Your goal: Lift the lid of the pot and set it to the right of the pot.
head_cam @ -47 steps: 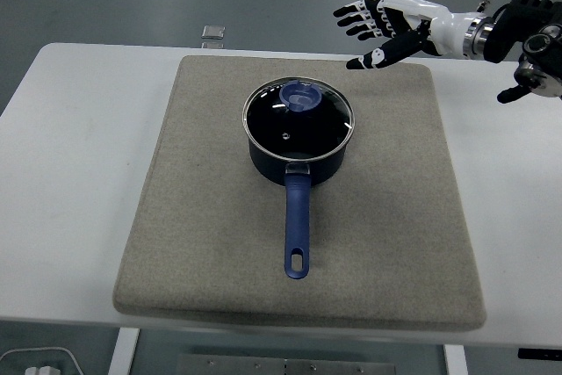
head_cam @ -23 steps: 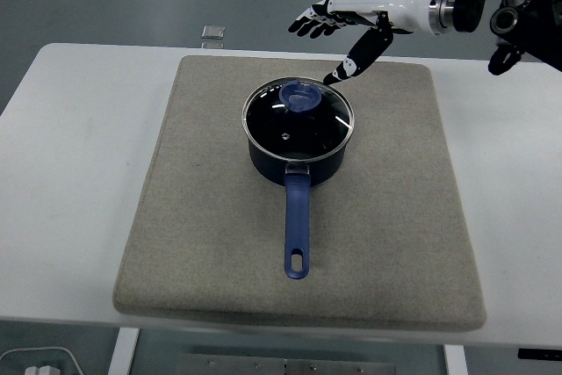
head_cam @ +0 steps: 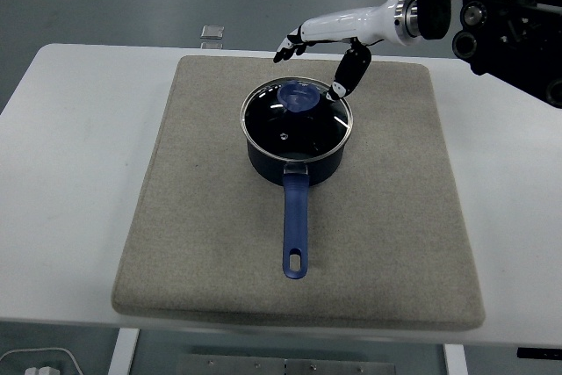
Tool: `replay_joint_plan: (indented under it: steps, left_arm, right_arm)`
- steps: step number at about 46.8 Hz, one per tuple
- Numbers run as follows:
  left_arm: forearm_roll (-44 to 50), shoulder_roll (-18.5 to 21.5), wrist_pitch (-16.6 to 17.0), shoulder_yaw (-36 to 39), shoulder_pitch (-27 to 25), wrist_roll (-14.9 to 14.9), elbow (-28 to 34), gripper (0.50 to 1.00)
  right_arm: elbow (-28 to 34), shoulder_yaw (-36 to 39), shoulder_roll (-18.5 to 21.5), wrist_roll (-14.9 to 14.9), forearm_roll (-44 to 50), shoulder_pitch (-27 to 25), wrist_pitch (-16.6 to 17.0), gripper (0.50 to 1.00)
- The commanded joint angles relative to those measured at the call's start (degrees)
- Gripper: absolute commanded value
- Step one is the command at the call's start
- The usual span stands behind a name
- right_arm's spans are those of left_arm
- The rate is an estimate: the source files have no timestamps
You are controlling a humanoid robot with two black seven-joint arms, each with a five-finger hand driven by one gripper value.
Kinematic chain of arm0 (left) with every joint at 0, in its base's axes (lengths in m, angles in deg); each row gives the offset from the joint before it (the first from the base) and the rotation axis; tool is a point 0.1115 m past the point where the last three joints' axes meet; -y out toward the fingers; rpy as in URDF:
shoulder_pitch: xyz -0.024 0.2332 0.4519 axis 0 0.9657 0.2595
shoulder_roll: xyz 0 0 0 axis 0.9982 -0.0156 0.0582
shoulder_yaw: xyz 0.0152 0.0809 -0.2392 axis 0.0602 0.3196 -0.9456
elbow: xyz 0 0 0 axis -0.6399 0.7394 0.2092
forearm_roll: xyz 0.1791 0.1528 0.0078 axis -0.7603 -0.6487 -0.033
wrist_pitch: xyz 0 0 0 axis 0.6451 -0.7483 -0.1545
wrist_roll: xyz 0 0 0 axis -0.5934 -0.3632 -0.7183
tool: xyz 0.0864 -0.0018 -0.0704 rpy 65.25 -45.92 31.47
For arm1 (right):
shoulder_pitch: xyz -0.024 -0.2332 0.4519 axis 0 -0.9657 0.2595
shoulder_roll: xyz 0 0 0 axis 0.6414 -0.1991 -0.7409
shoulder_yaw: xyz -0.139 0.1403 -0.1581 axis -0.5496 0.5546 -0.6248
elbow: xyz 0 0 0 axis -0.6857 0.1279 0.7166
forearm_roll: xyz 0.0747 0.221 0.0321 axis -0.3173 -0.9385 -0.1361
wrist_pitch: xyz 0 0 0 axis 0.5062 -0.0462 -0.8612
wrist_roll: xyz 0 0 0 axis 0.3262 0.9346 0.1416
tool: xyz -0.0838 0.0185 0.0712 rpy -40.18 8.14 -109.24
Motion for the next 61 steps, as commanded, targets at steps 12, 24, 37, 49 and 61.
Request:
replay_joint_plan:
  steps: [12,24,37,49,61]
  left_arm:
    - [0.0,0.0,0.0,0.0,0.0,0.0,0.0,1.0]
    - [0.0,0.0,0.0,0.1,0.0,0.0,0.0,1.0]
    - [0.0,0.0,0.0,0.0,0.0,0.0,0.0,1.0]
    - [0.0,0.0,0.0,0.1,0.0,0.0,0.1,1.0]
    - [0.0,0.0,0.0,0.1,0.0,0.0,0.0,1.0]
  right_arm:
    - [-0.6,-3.4,2.3,-0.1,2.2,2.9,0.0,0.901]
    - [-0.6,-6.6,2.7,-0.9,4.8,3.7,-0.2,0.901]
    - [0.2,-7.2,3.0,-1.0,5.8,3.6,-3.3,0.901]
    - [0.2,-7.5,3.0,-2.0,5.8,3.6,-4.3,0.899]
    - [0.1,-7.8,4.1,-3.3,6.5,3.6,-4.4,0.885]
